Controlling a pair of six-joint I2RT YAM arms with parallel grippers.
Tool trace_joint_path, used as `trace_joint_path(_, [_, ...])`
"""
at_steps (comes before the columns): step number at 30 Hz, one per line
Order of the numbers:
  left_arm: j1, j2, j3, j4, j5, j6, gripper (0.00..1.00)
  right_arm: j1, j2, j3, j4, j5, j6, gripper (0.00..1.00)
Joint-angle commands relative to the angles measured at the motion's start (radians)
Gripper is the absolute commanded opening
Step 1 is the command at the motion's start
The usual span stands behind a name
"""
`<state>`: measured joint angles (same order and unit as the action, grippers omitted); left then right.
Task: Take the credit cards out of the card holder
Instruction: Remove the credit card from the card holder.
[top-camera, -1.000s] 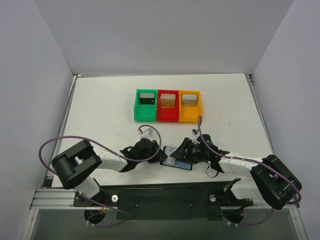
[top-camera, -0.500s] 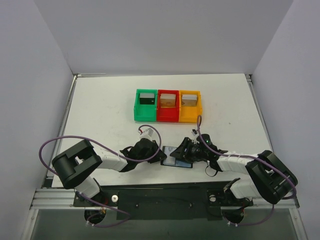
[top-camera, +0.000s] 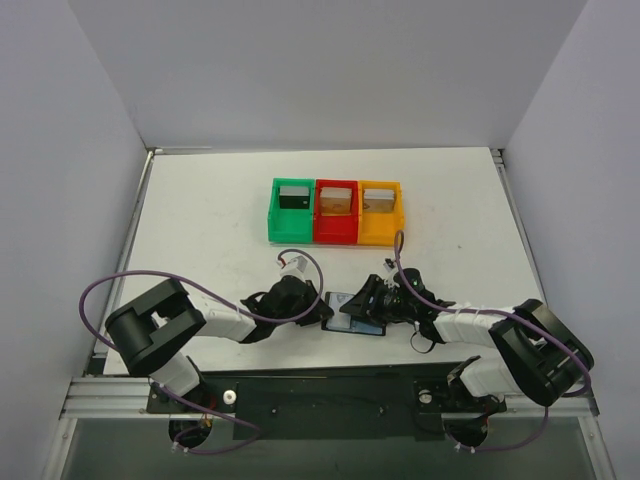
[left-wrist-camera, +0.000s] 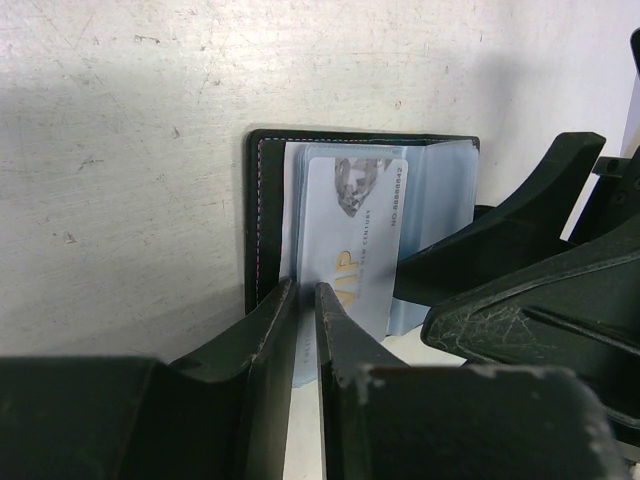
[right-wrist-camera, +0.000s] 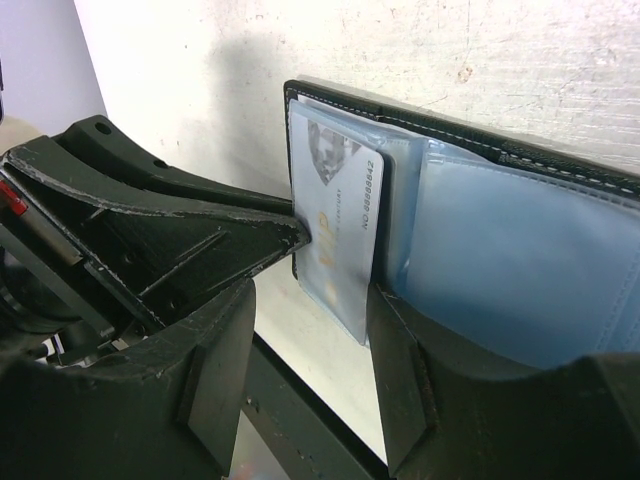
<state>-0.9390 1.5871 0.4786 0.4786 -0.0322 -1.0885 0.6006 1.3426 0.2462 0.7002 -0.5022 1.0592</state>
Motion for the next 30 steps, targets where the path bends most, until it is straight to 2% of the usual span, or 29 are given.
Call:
trace_joint_path(1, [-0.023, 0.076, 0.011, -0.124, 0.069, 0.035, 0.24, 0.008, -0.020, 0.022, 0.173, -0.058, 0.027, 0.44])
trace_joint_path(9, [-0.021, 0.034, -0.006, -0.121, 0.054, 0.038, 0.31, 0.008, -0.011, 0.028, 0.144, -0.058, 0.015, 0.44])
trace_joint_path(22, [0.000, -0.119, -0.060, -0.152, -0.012, 0.024, 0.33, 0.008, -0.029, 0.028, 0.099, -0.047, -0.008, 0.44])
trace_joint_path(30, [0.000, -0.058, -0.049, -0.103, 0.029, 0.018, 0.33, 0.008, -0.010, 0.028, 0.128, -0.062, 0.001, 0.45])
